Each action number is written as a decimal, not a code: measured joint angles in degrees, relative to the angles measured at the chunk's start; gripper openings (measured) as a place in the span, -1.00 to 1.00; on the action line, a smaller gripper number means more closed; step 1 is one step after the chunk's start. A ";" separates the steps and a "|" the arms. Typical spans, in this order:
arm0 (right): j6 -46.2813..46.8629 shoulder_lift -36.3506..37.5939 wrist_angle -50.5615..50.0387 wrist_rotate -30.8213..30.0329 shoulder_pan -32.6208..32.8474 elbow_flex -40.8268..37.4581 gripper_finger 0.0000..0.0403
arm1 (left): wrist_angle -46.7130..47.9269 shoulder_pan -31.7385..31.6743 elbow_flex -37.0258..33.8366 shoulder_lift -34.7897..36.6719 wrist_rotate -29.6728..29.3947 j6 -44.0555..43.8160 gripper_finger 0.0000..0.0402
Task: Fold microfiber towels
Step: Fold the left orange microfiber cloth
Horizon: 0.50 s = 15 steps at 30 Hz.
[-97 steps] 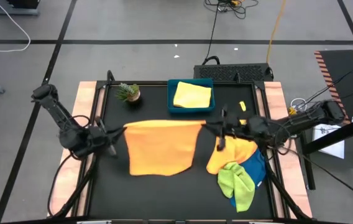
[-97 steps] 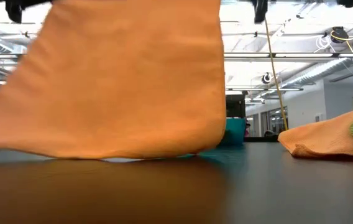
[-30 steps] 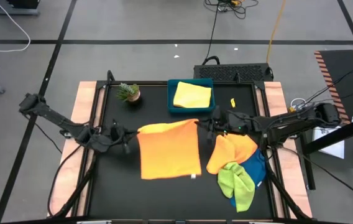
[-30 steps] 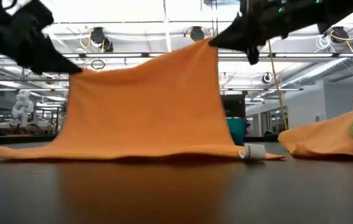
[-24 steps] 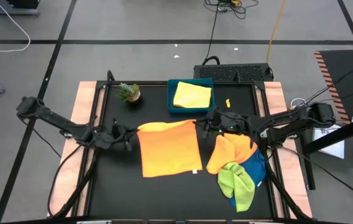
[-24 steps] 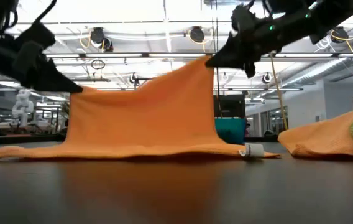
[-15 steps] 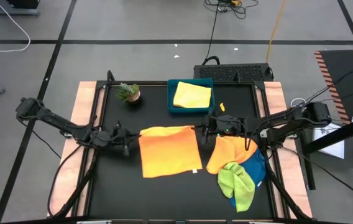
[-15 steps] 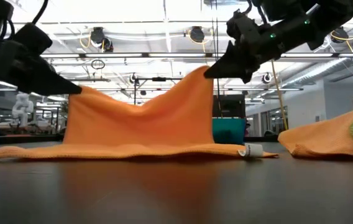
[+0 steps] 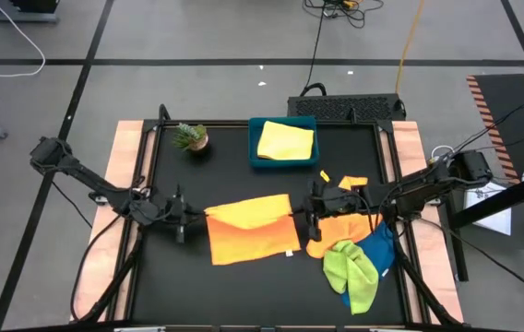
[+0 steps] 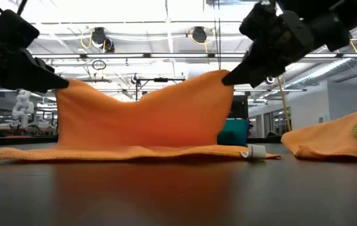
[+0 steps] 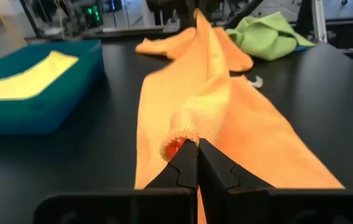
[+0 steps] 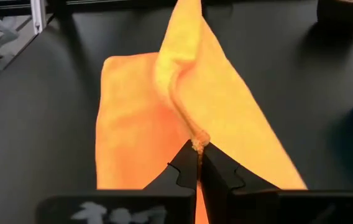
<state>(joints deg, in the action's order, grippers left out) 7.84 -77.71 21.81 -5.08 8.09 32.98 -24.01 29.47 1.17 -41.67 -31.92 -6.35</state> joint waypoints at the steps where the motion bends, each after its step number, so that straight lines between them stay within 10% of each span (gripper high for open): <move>1: 0.02 0.00 1.11 0.00 0.24 -0.91 -1.00 | -0.94 0.86 0.03 -0.49 -1.05 0.51 -0.99; 15: 3.78 0.01 14.34 0.23 -0.06 -9.43 -1.00 | -1.54 3.54 13.98 -28.60 -4.35 1.54 -1.00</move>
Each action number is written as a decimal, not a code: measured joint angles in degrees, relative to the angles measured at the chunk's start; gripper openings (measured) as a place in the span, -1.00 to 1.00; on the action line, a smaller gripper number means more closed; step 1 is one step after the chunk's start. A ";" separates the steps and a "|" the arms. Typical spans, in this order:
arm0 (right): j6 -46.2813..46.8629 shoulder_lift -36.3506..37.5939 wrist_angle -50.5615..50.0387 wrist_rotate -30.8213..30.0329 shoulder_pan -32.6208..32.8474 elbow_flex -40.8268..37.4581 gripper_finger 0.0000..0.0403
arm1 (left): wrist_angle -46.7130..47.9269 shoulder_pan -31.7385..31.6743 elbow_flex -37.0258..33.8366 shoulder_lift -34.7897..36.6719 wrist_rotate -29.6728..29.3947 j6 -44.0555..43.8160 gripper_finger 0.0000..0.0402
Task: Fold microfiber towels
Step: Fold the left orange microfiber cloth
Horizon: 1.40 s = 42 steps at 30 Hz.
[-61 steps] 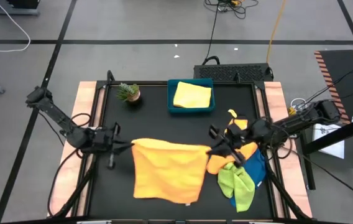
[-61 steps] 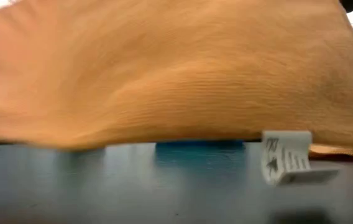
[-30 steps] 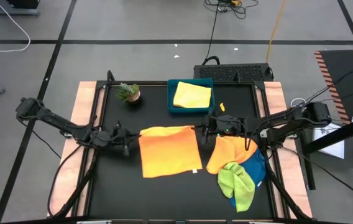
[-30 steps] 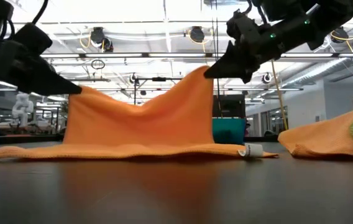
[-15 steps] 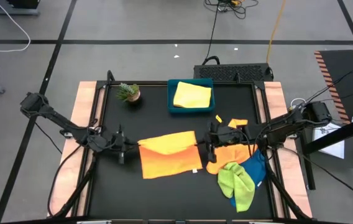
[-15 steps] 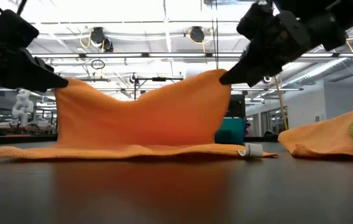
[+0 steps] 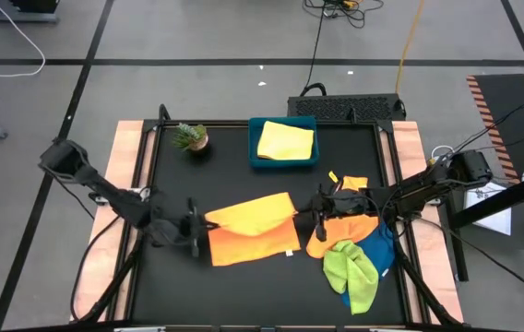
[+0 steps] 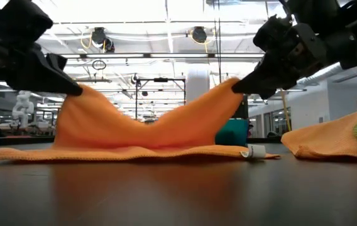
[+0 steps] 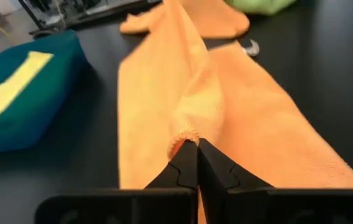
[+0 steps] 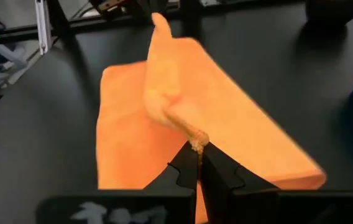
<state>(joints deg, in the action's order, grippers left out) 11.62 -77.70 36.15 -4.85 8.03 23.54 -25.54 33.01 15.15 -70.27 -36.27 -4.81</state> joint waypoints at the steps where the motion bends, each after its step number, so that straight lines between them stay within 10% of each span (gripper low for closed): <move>1: 0.57 -0.01 -0.54 1.25 0.12 -0.04 -1.00 | 0.00 0.15 1.00 -2.16 0.04 -0.23 -1.00; 14: 0.58 -0.01 -1.54 4.73 6.71 -0.04 -1.00 | 6.78 4.98 5.10 -5.10 -7.57 -5.05 -1.00; 23: -4.14 -0.01 2.56 -7.17 3.77 -0.04 -1.00 | 14.50 1.82 5.10 3.40 -16.87 2.41 -1.00; 42: -3.36 -2.29 1.82 3.65 6.43 -0.14 -1.00 | 17.50 0.51 5.08 -6.05 -0.84 -10.72 -1.00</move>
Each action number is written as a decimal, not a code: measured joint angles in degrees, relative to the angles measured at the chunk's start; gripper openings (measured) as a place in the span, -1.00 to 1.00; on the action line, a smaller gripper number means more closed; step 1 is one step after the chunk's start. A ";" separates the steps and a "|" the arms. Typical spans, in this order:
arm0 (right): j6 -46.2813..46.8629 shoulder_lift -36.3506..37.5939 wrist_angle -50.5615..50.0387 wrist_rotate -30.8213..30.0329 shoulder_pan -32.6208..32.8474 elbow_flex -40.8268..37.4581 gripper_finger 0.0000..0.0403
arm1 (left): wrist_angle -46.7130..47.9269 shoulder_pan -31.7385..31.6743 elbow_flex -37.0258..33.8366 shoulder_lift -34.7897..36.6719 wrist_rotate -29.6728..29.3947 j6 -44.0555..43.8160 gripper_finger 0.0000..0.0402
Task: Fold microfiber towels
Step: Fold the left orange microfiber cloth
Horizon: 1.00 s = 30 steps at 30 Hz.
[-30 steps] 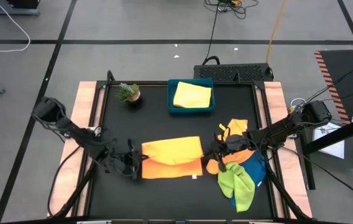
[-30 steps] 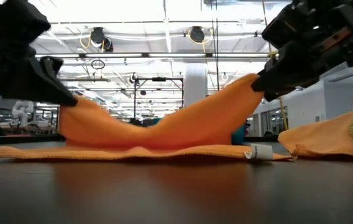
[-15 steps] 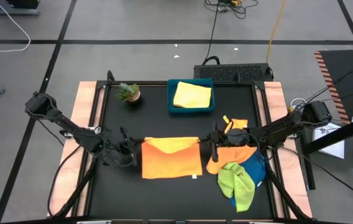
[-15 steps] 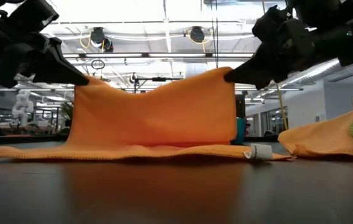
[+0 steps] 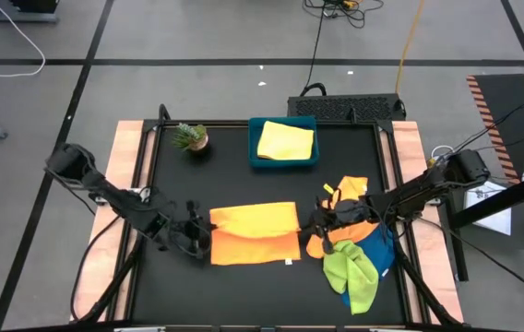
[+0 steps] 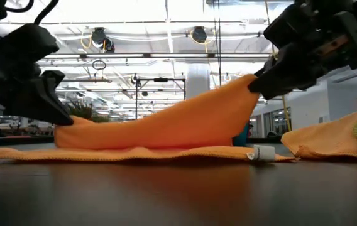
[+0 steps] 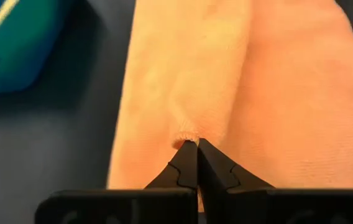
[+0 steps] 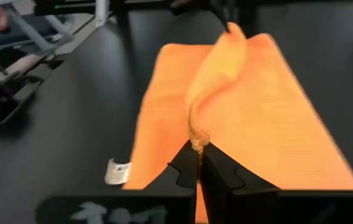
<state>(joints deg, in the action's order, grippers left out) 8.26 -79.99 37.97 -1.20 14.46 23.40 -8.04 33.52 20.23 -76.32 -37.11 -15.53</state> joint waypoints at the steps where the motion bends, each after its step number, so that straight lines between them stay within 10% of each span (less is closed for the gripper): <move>1: 0.02 -1.10 1.35 0.03 0.52 0.00 -1.00 | -0.95 0.00 0.00 -0.80 0.11 -0.09 -1.00; 30: 5.81 -12.95 13.37 12.43 5.13 -0.03 -0.38 | -7.22 0.89 0.00 -2.86 25.50 -14.76 -0.44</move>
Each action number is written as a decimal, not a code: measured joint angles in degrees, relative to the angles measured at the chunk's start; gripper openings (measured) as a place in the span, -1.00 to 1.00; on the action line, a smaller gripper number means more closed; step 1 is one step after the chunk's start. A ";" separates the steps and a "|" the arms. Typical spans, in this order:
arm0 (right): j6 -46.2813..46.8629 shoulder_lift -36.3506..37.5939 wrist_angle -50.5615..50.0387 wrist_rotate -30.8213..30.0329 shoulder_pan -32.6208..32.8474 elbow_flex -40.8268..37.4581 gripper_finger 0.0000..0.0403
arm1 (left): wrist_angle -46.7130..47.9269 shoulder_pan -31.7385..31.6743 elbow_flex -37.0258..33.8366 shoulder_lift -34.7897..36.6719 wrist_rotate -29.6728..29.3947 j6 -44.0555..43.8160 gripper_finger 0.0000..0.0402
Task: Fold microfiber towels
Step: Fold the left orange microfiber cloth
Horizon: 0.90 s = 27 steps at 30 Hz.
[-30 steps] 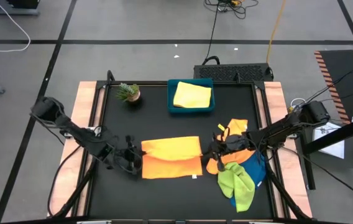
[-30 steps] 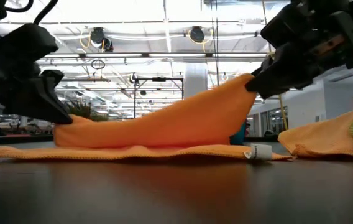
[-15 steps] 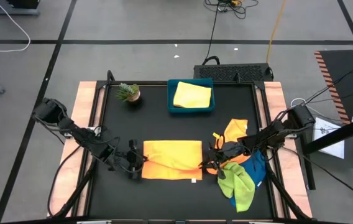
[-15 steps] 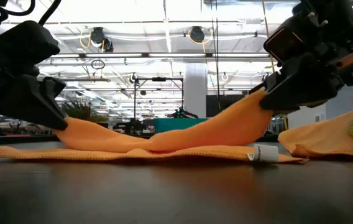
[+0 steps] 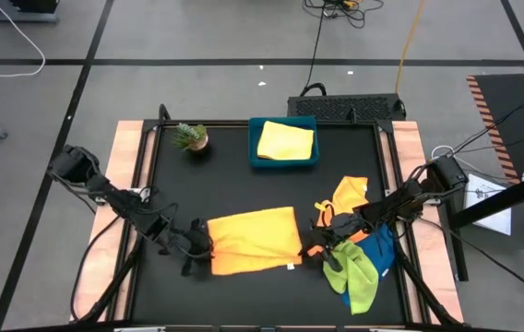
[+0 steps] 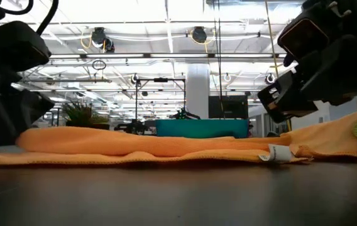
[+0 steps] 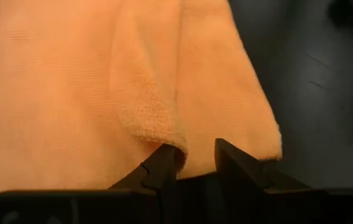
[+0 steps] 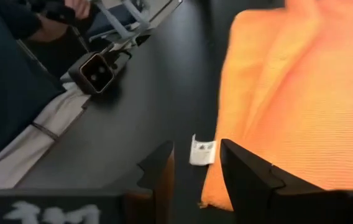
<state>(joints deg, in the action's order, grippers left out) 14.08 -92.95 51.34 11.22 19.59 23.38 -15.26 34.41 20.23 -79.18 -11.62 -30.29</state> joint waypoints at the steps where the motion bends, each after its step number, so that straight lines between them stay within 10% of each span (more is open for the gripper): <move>1: -0.07 0.00 0.40 -1.58 -0.06 0.00 -0.39 | -0.16 0.13 0.00 0.09 0.16 0.39 -0.44; 8: -0.83 0.02 3.02 -17.25 -2.60 0.00 -0.41 | -8.53 0.22 -0.02 4.14 -0.57 11.98 -0.44; 27: -4.46 -6.62 0.93 -15.31 -8.46 7.32 -0.41 | -6.65 -0.71 -0.02 9.38 -7.79 14.59 -0.44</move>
<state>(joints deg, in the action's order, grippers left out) 9.62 -99.57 52.28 -4.09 11.13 30.70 -21.91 33.70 20.21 -69.80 -19.41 -15.69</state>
